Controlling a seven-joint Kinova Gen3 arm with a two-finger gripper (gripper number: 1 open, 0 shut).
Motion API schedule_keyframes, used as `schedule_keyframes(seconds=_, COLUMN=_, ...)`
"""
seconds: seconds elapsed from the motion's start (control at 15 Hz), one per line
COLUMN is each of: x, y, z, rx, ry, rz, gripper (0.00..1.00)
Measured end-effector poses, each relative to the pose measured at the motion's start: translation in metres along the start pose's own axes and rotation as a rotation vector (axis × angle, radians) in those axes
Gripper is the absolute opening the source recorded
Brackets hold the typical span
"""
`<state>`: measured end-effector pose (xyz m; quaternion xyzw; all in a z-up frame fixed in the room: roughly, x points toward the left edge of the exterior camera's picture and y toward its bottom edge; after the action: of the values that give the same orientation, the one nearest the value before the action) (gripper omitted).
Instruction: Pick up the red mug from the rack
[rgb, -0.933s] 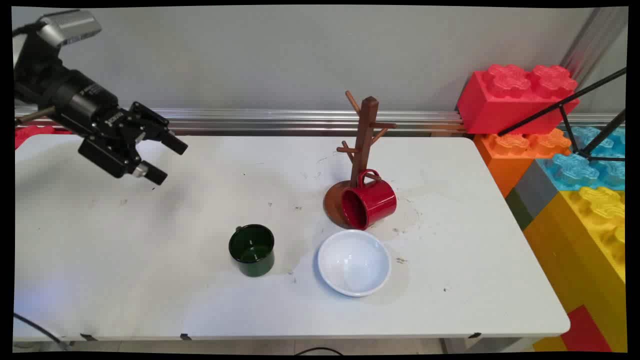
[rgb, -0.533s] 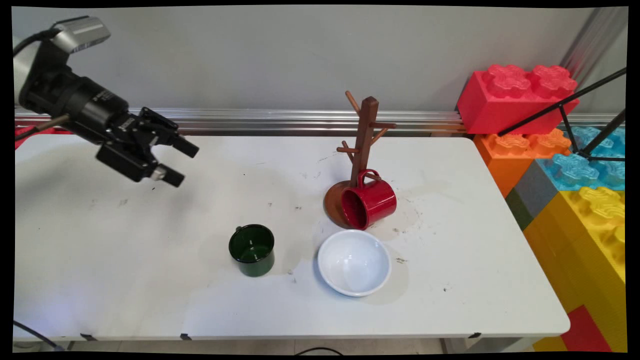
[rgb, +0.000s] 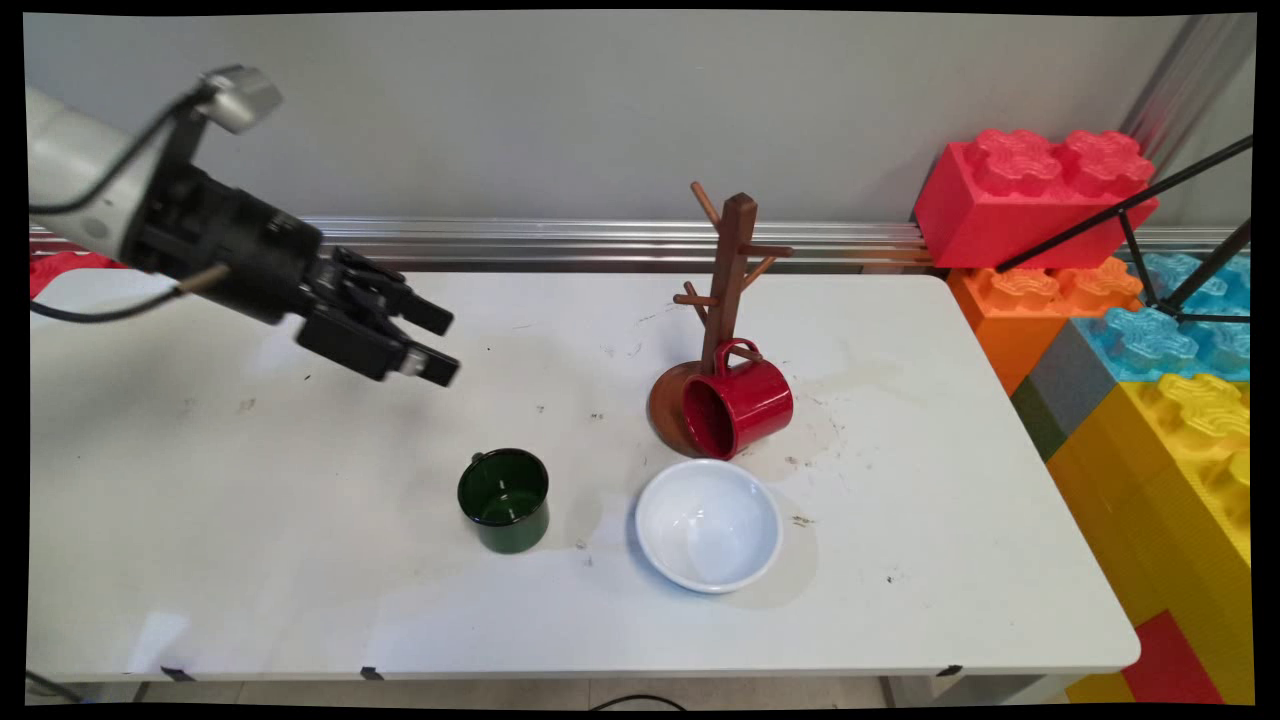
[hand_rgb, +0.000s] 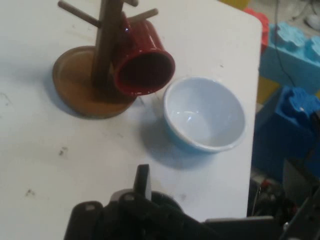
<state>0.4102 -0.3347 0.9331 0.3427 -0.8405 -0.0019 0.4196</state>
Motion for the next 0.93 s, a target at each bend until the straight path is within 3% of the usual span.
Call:
schedule_keyframes(seconds=0.4, x=0.003, y=0.019, z=0.056, rx=0.110, ry=0.027, rz=-0.163, gripper=1.00)
schedule_keyframes(seconds=0.6, x=0.010, y=0.028, z=0.087, rx=0.119, ry=0.063, rz=-0.196, gripper=1.00)
schedule_keyframes(seconds=0.93, x=0.020, y=0.040, z=0.133, rx=0.126, ry=0.082, rz=-0.200, gripper=1.00)
